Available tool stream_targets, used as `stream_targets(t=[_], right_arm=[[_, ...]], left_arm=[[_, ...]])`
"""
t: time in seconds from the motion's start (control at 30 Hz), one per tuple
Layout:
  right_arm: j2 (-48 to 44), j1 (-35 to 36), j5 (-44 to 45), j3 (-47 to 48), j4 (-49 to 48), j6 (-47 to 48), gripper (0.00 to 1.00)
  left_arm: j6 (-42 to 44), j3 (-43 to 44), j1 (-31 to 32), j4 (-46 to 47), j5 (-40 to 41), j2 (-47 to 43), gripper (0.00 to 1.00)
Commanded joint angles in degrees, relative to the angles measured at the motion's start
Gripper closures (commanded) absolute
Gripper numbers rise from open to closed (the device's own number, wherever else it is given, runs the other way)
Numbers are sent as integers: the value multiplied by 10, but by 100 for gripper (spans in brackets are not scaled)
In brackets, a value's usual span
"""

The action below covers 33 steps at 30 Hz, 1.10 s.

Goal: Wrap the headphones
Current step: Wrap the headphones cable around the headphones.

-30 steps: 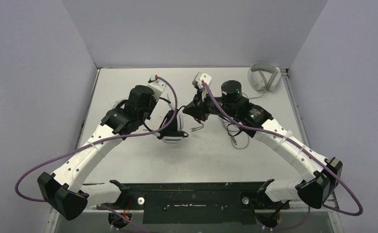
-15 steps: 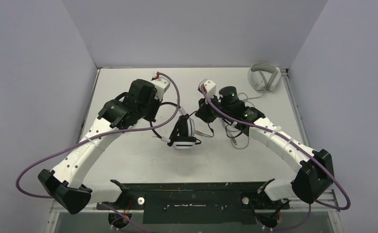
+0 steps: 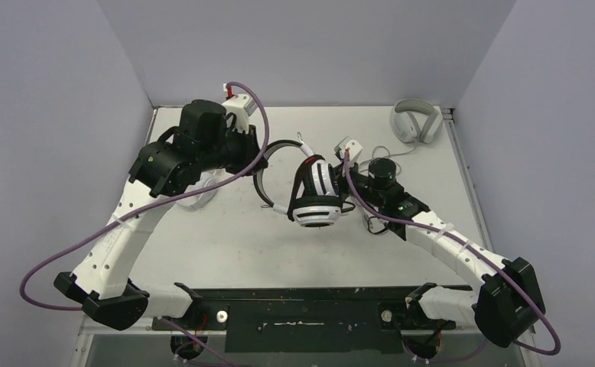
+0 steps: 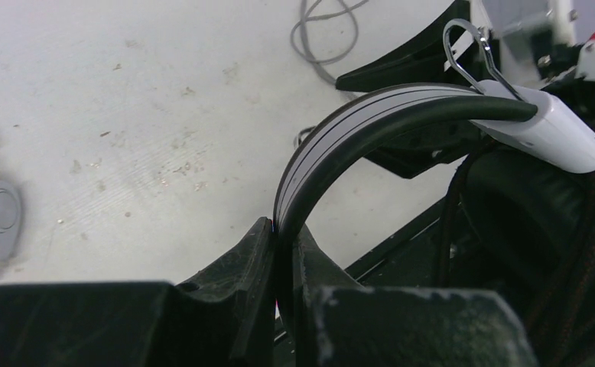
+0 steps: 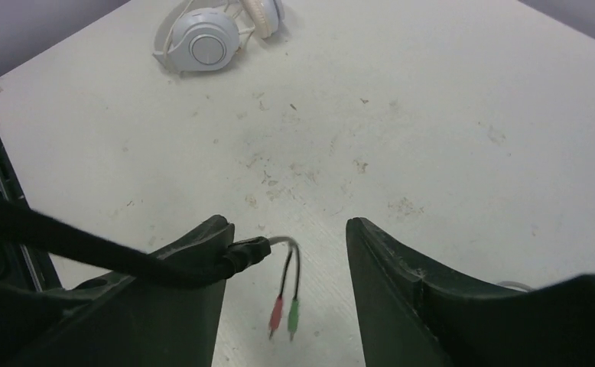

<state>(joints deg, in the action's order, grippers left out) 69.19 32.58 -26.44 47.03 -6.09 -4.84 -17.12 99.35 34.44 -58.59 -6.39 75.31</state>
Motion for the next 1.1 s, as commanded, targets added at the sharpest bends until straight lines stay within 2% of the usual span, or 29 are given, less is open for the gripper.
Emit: stream_targets(t=[0.0,0.13,0.23,0.53,0.77,0.97,1.07], right_arm=[[-37,-5,-22,-40,-143,-15,40],[-42,-8,-30,-82,-217,-30,34],[-30,-8,-47,-91,-246,-39,33],[-21,-9,-81,-123,-316,-74,45],[-14,-9,-111,-150,-357,-98,54],[-8,-9,-107,-158,-364,-94,53],[-8,-9,-105,-163,-361,-88,56]], left_arm=[[-91,65,-6,36,-70,0,100],[-121,82,-7,57,-82,-2,100],[-133,99,-7,64,-89,-3,100],[-165,169,-12,52,-30,7,100],[-200,177,-24,83,-60,18,100],[-218,182,-42,104,-77,25,100],[-228,185,-51,112,-86,25,100]])
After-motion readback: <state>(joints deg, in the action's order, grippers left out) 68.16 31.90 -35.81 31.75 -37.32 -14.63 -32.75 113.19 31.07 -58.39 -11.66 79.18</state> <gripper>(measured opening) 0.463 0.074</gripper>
